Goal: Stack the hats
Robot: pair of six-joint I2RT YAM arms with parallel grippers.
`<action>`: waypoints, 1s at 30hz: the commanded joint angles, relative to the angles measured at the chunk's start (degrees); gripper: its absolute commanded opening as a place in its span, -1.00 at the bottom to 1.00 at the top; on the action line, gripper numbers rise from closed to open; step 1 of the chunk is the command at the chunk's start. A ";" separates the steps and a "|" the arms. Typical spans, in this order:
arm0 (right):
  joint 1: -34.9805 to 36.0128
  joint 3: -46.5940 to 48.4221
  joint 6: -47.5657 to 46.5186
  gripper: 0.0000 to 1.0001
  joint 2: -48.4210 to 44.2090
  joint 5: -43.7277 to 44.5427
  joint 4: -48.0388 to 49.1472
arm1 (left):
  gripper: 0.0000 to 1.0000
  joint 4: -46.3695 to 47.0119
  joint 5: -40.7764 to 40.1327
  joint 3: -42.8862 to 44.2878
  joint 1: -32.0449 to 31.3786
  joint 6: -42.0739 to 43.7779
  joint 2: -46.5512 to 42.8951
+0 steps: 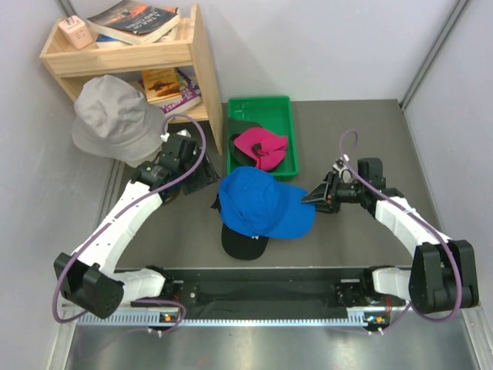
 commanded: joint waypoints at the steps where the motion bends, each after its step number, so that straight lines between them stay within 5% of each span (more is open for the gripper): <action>1: -0.74 2.03 -2.88 -0.12 0.29 7.15 -0.33 | 0.29 -1.51 0.28 -0.66 0.41 0.48 0.18; 4: -0.74 2.91 -3.32 0.24 0.99 7.42 -0.23 | 0.30 -2.47 -0.24 -0.93 0.41 0.92 1.24; 7: -0.66 4.05 -4.55 0.37 2.05 7.68 -1.63 | 0.31 -5.18 -2.08 0.30 0.50 1.45 1.94; 16: -0.39 11.17 -16.67 0.39 6.62 16.90 -17.54 | 0.34 -0.81 2.30 -1.98 0.68 3.82 -1.13; 30: 5.49 13.02 -17.65 0.39 11.89 22.45 -17.90 | 0.35 2.28 8.11 -5.76 0.68 3.47 0.27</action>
